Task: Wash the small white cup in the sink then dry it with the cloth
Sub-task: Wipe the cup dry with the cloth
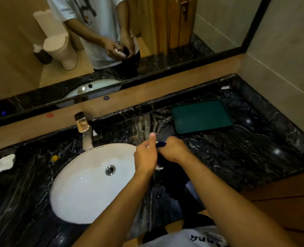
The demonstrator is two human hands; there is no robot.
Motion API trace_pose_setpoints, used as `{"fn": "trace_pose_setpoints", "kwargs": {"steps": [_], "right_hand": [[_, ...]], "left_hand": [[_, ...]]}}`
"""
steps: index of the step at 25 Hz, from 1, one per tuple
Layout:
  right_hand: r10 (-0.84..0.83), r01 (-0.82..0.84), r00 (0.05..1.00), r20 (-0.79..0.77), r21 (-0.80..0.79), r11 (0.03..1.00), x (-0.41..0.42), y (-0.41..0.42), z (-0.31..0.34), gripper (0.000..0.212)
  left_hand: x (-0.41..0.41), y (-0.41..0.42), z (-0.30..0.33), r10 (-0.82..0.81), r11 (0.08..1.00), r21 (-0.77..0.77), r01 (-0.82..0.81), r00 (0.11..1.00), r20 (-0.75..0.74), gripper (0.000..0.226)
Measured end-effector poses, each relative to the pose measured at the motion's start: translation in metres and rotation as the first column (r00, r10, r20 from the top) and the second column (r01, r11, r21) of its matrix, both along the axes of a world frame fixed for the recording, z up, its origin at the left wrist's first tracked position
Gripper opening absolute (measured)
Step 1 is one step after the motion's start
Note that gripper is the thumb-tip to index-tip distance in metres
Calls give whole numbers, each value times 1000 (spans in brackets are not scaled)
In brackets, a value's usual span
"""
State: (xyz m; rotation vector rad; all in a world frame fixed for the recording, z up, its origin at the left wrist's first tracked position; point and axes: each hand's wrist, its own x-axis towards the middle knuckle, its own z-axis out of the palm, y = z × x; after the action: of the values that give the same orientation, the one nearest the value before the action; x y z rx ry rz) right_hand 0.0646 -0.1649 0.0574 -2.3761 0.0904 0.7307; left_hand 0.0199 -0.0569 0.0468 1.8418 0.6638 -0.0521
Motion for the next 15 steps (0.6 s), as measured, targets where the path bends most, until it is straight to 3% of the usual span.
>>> {"fn": "trace_pose_setpoints", "kwargs": {"steps": [5,7,9,11,13,15], "right_hand": [[-167,230,962,-217,308,923,46,-58,-1,37],[-203,288,948,-244,394,873,58,-78,0,25],[-272,345,938,-215,512,787,71,-95,2,15],[-363,370,921,-140,603,706,90,-112,6,8],[-430,365,901,-61,642,674,115,-127,12,19],[-450,328,893,24,651,685,141,-141,17,28]], "left_hand": [[51,-50,0,81,997,-15,-80,986,149,53],[70,-58,-1,180,977,-135,-163,976,124,43],[86,-61,-1,323,903,-310,-299,946,28,30],[99,-64,-1,369,863,-373,-341,930,3,21],[112,-70,0,360,868,-371,-329,933,15,14],[125,-76,2,363,848,-412,-335,932,-11,21]]}}
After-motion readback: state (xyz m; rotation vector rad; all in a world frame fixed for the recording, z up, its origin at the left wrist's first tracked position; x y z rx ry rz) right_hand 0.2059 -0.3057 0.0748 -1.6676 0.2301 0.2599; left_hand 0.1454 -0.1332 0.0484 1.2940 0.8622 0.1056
